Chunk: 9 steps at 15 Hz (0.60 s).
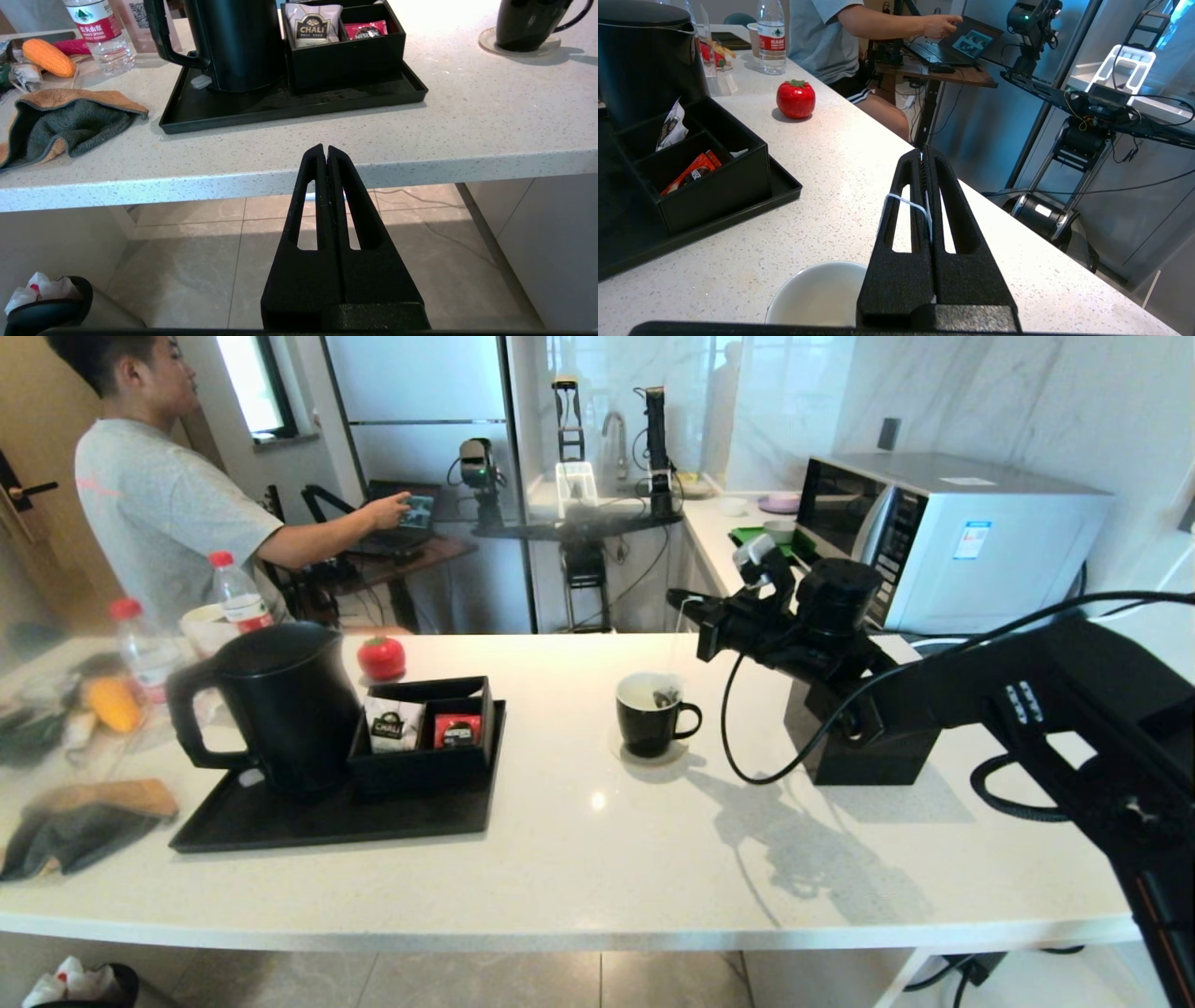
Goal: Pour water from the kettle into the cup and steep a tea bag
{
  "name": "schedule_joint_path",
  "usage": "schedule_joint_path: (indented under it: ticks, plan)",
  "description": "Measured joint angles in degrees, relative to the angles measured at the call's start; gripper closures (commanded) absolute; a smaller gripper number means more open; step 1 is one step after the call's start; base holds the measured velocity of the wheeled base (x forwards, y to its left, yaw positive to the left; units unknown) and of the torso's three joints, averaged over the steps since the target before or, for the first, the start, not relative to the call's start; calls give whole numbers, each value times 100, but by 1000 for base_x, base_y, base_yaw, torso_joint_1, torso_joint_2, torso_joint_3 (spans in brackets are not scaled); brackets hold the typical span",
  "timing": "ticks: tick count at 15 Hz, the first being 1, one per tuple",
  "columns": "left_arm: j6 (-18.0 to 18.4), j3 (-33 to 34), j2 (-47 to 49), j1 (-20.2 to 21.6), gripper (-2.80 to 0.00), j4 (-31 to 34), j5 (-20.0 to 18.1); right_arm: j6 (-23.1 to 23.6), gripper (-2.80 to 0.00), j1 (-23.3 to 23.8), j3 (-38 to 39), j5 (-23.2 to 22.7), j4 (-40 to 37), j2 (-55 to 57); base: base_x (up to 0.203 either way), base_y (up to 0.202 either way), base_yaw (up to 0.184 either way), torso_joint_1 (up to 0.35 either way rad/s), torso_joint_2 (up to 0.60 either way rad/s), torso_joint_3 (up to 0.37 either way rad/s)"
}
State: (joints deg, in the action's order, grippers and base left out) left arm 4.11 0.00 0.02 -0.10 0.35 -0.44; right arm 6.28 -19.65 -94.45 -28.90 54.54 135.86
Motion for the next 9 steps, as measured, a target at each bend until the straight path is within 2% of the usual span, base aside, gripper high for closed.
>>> schedule_joint_path:
  ticks: [9]
  plan:
    - [-1, 0, 0, 0, 0, 0, 2, -11, 0, 202, -26, 0, -24, -163, 0, 0, 0, 0, 0, 0]
